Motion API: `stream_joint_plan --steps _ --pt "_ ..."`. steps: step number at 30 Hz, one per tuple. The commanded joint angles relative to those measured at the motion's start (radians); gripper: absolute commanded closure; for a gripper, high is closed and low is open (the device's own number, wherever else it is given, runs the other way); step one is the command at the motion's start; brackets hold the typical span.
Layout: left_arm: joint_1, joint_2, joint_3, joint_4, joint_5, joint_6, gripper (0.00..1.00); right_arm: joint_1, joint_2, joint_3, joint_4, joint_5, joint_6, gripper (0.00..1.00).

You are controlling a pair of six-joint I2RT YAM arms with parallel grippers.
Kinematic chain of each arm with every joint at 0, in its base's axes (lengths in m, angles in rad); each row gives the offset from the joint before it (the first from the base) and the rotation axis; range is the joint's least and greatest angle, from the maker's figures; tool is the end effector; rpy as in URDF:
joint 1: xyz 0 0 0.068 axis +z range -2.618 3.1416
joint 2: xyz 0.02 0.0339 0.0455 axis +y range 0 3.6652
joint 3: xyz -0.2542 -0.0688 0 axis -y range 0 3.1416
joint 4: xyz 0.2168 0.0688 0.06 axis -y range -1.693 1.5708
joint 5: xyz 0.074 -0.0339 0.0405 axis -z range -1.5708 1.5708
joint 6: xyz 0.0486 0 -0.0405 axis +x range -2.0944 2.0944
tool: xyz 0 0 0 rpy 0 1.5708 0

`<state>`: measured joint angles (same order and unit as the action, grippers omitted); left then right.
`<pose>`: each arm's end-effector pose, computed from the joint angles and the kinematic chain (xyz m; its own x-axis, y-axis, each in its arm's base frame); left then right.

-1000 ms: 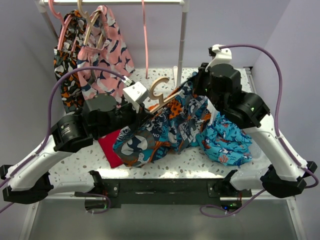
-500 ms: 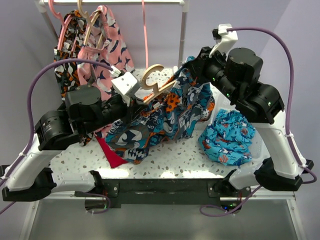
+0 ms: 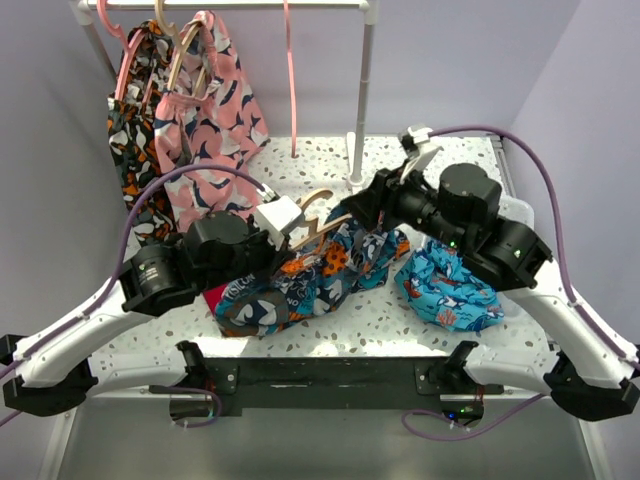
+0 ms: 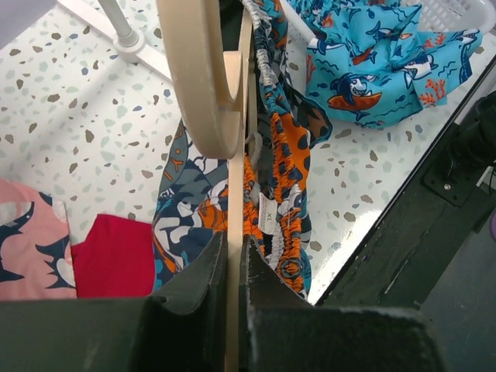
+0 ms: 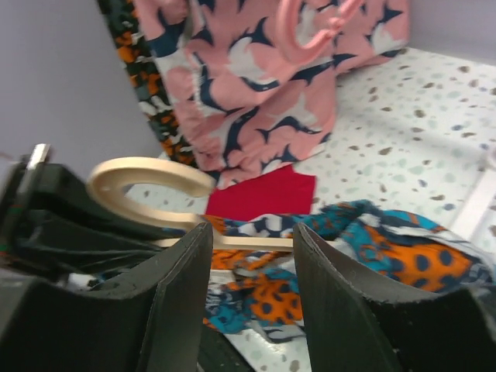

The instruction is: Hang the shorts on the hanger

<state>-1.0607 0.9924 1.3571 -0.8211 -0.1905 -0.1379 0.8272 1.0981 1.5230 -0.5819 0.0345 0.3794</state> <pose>0.0917 -0.1451 0.4061 -0.3195 0.2947 -0.9006 0.7370 0.6747 -0.0407 0.1353 0.1447 0.4647 -0.3622 0.1529 -0.9195 -0.6227 0.6943 0.3608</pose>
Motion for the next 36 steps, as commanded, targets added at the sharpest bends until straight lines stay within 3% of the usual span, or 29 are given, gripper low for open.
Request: stream_joint_plan --steps 1,10,23,30,34,36 --pt "0.001 -0.017 -0.010 0.160 -0.010 -0.042 1.00 0.147 0.014 -0.024 0.178 0.045 0.090 0.50" --pt "0.001 -0.011 -0.049 0.197 -0.013 -0.074 1.00 0.178 0.019 -0.129 0.358 0.097 0.254 0.47" --pt "0.001 0.003 -0.092 0.252 0.020 -0.081 1.00 0.201 0.006 -0.176 0.442 0.159 0.332 0.41" --pt "0.001 0.009 -0.090 0.266 0.040 -0.069 1.00 0.199 0.048 -0.179 0.468 0.226 0.375 0.45" --pt "0.001 0.008 -0.092 0.275 0.042 -0.068 1.00 0.201 0.071 -0.175 0.484 0.228 0.389 0.56" --pt "0.001 0.008 -0.093 0.272 0.034 -0.063 1.00 0.201 0.075 -0.172 0.485 0.229 0.392 0.57"
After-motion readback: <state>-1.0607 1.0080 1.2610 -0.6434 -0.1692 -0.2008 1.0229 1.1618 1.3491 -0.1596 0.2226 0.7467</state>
